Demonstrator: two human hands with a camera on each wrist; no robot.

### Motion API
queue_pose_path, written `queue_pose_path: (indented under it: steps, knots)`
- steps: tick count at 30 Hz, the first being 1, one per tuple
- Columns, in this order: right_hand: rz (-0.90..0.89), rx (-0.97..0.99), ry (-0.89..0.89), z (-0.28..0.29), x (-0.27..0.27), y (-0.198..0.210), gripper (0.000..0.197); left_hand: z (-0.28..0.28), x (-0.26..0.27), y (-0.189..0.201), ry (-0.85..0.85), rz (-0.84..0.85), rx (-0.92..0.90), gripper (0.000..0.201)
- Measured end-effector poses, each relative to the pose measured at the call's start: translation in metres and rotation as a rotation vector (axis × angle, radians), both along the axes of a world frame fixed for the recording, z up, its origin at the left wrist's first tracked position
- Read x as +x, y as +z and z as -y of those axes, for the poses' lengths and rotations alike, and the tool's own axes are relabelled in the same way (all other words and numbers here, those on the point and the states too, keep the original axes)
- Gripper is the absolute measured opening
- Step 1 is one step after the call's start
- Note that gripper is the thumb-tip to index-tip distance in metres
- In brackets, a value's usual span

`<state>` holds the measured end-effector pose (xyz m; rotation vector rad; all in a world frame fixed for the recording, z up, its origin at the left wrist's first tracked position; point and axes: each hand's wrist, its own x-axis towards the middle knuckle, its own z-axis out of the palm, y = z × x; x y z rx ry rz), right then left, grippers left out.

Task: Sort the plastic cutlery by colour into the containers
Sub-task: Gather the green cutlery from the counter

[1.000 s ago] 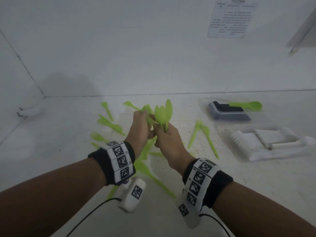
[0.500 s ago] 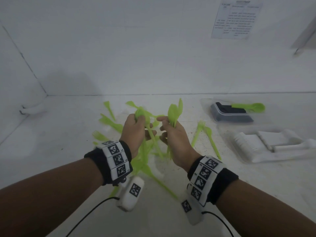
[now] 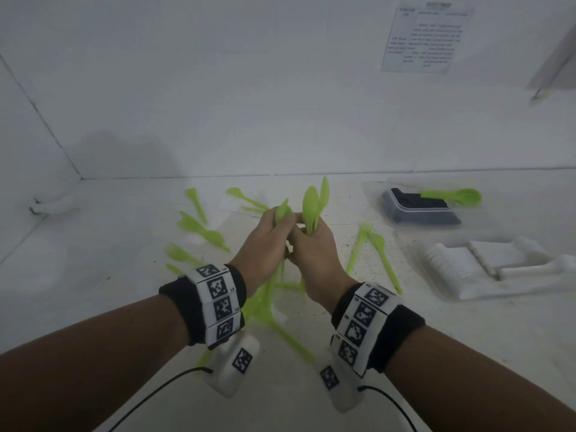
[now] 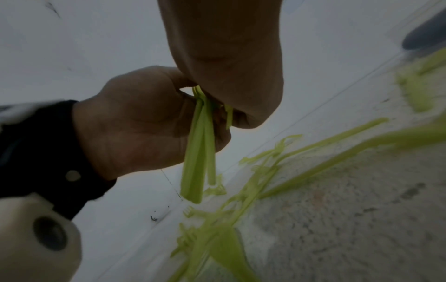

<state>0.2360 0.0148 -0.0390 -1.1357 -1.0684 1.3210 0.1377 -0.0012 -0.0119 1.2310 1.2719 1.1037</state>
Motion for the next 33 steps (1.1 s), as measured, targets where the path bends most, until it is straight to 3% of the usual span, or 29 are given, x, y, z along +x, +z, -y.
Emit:
queue_pose_path:
  steps: [3,6,10,21,25,29,33]
  knots:
    - [-0.056,-0.032,-0.008,-0.002,0.002,-0.001,0.022,0.001,0.001,-0.001,-0.003,0.066,0.032,0.026]
    - [-0.056,-0.023,0.012,0.000,0.006,0.000,0.023,0.000,-0.001,-0.006,0.047,0.170,0.022,0.038]
    - [-0.010,-0.003,-0.017,0.000,0.009,0.000,0.022,0.000,-0.001,-0.005,0.030,0.174,0.040,0.048]
    - [0.022,0.051,-0.060,-0.008,0.018,-0.004,0.023,-0.004,0.004,0.000,-0.031,0.143,0.020,0.036]
    - [-0.005,0.006,0.075,-0.008,0.023,0.001,0.022,-0.008,0.007,-0.007,0.045,0.069,0.025,0.024]
    - [-0.167,-0.175,0.108,-0.009,0.030,0.004,0.040,-0.015,0.002,-0.006,0.214,-0.001,0.028,0.022]
    - [-0.123,-0.134,0.124,-0.008,0.038,0.000,0.004,-0.020,0.000,-0.007,0.284,-0.059,0.023,0.030]
